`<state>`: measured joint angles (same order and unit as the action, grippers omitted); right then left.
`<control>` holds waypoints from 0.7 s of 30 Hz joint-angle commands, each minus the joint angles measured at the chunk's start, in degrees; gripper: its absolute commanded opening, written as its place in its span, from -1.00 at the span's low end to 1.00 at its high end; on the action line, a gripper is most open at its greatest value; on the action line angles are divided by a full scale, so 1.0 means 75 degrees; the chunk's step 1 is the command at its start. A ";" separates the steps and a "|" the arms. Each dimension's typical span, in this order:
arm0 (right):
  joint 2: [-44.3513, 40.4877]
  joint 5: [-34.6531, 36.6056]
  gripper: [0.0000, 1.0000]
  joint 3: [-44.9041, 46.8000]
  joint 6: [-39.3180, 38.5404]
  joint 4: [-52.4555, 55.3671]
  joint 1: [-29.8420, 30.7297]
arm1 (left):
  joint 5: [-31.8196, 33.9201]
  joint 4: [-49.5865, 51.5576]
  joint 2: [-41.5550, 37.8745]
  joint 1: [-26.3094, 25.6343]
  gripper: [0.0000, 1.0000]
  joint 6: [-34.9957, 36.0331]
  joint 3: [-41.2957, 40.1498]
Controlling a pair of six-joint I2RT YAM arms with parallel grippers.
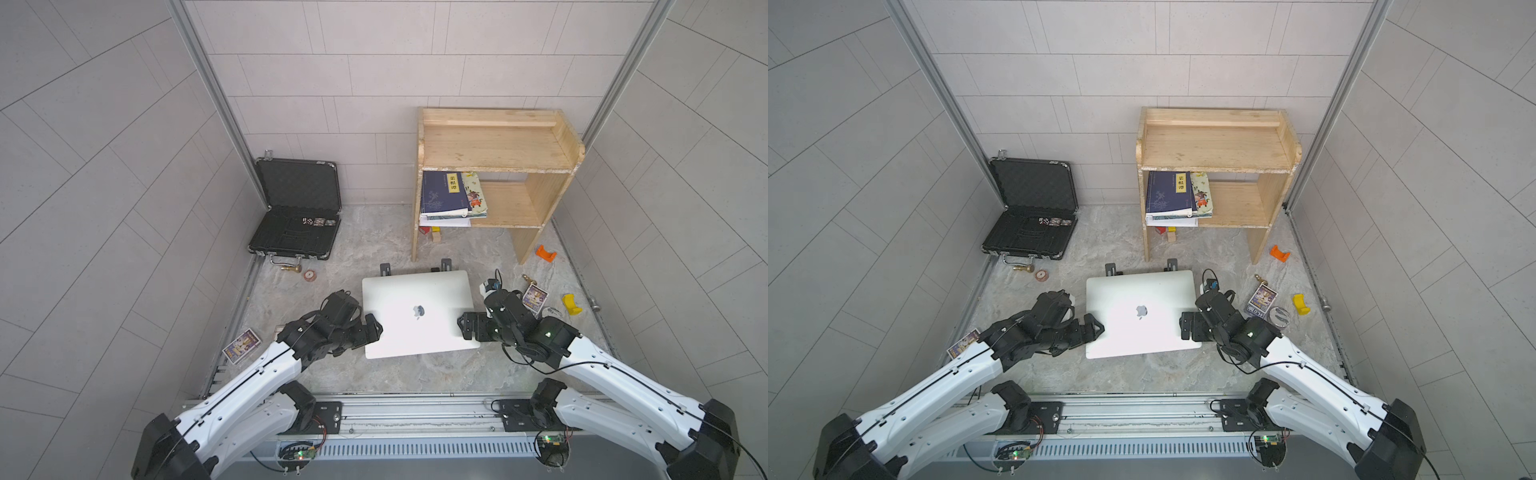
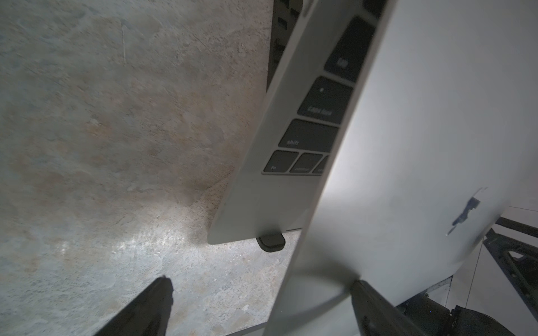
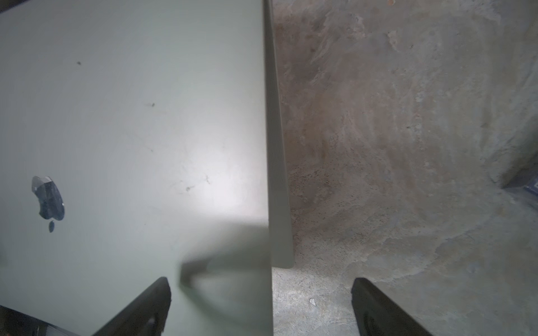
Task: Close the laptop lid and set it aside
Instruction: Close the lid of the laptop.
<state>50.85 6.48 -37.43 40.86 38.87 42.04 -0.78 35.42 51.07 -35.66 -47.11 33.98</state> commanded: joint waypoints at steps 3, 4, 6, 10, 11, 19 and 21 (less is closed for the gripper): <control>0.0326 0.0179 1.00 0.0073 -0.0170 -0.0445 0.0020 | 0.0241 -0.0205 0.0296 -0.0021 0.92 0.0059 -0.0225; 0.0410 0.0188 1.00 0.0078 -0.0190 -0.0492 0.0020 | 0.0266 -0.0253 0.0349 -0.0023 0.92 0.0059 -0.0236; 0.0583 0.0202 1.00 0.0071 -0.0209 -0.0589 0.0020 | 0.0295 -0.0328 0.0453 -0.0017 0.92 0.0069 -0.0244; 0.0794 0.0220 1.00 0.0055 -0.0232 -0.0733 0.0008 | 0.0335 -0.0420 0.0600 -0.0024 0.92 0.0106 -0.0258; 0.0824 0.0231 1.00 0.0052 -0.0233 -0.0771 0.0008 | 0.0351 -0.0446 0.0634 -0.0022 0.92 0.0115 -0.0264; 0.1186 0.0317 1.00 0.0037 -0.0302 -0.0938 -0.0061 | 0.0449 -0.0618 0.0974 -0.0027 0.93 0.0106 -0.0277; 0.1304 0.0359 1.00 0.0020 -0.0323 -0.1004 -0.0090 | 0.0472 -0.0699 0.1070 -0.0022 0.93 0.0106 -0.0265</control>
<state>59.92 7.77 -37.34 39.31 32.60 41.71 1.04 30.44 58.08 -35.70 -46.94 32.93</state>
